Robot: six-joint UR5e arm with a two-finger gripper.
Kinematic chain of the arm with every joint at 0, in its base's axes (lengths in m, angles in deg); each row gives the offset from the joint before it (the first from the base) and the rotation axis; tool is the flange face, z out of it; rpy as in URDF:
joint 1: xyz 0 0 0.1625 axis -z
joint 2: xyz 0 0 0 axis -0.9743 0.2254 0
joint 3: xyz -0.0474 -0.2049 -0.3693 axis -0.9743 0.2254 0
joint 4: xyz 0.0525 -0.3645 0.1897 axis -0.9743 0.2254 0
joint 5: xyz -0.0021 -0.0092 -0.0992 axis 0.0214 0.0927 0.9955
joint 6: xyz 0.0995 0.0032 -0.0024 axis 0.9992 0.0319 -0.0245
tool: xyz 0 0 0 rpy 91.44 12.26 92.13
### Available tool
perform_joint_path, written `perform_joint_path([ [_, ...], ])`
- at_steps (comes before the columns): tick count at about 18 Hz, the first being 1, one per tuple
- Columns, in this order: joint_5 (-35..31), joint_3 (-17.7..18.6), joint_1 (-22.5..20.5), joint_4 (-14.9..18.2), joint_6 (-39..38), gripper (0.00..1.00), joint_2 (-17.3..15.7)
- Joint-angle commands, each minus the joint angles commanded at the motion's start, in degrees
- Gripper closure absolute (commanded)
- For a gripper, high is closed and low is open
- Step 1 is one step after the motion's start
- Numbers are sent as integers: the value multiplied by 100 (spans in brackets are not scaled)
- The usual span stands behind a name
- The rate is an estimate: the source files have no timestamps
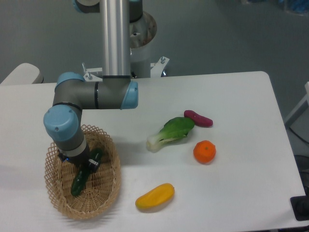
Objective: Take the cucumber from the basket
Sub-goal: 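Lower further and close the gripper around the green cucumber, then lift the cucumber up out of the basket, then carry the held cucumber away from the basket toward the orange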
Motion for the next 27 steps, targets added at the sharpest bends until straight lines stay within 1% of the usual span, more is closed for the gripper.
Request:
perform_joint_path([
  [3, -9, -27, 0, 0, 106, 86, -9],
  [6, 0, -141, -9, 17, 158, 86, -35],
  [10, -9, -378, -53, 114, 719, 86, -158],
  [11, -9, -457, -122, 123, 878, 86, -184],
  [14, 0, -641, -482, 176, 1186, 86, -307],
  [17, 26, -774, -869, 299, 1949, 86, -448],
  [20, 61, -879, -1290, 325, 2495, 85, -457],
  [23, 97, -1019, -1651, 430, 3180, 85, -457],
  [26, 114, -1283, -2020, 763, 3690, 85, -448],
  [27, 123, -1336, -2135, 826, 3927, 85, -448],
])
